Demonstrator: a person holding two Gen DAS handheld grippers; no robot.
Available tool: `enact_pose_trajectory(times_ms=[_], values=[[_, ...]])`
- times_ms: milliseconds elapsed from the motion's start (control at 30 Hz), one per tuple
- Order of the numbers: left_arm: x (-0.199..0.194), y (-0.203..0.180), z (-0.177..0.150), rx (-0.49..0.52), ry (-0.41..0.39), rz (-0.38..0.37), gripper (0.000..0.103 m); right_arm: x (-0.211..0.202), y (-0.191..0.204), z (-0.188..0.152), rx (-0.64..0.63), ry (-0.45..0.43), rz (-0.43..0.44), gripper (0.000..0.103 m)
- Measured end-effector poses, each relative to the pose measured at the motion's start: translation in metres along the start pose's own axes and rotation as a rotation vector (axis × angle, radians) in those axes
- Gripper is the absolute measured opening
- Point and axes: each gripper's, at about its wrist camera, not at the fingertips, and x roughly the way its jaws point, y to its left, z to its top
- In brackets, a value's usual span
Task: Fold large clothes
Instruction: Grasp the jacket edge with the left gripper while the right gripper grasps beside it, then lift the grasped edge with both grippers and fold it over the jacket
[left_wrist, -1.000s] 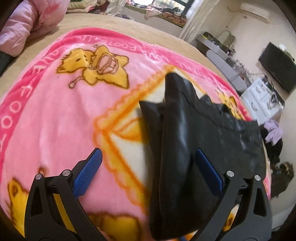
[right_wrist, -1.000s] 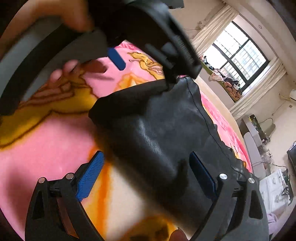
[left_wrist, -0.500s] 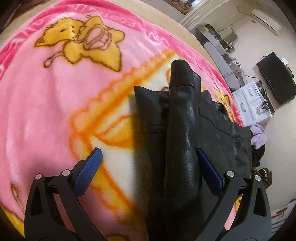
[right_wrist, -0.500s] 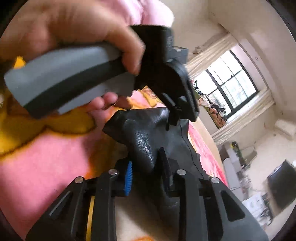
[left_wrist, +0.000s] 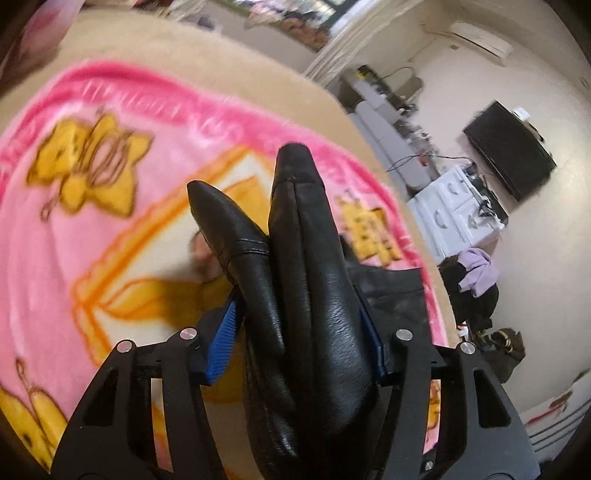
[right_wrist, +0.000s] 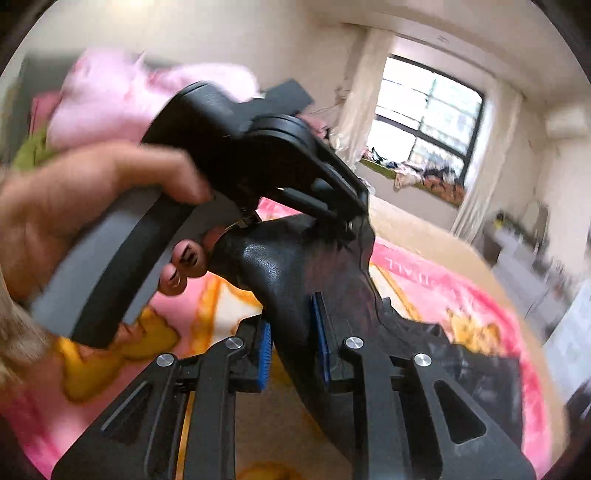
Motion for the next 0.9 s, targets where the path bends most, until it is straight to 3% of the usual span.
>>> enact_pose_trajectory(times_ms=[133,400,600,900], values=[[-0.002,-0.057,0.0,0.101,-0.025,0.007,0.05,-0.037,-0.045,0.0,0.157,-0.076,0.008,0.018],[0.019,-0.156,-0.01,0.269,-0.038,0.034,0.055,-0.1,-0.085,-0.027,0.291,-0.139,-0.054,0.017],[0.039,-0.188,-0.022,0.311,-0.014,0.03,0.055,-0.127,-0.101,-0.054,0.385,-0.131,-0.079,0.017],[0.064,-0.212,-0.033,0.34,0.017,0.044,0.055,-0.128,-0.145,-0.086,0.529,-0.11,-0.098,0.017]])
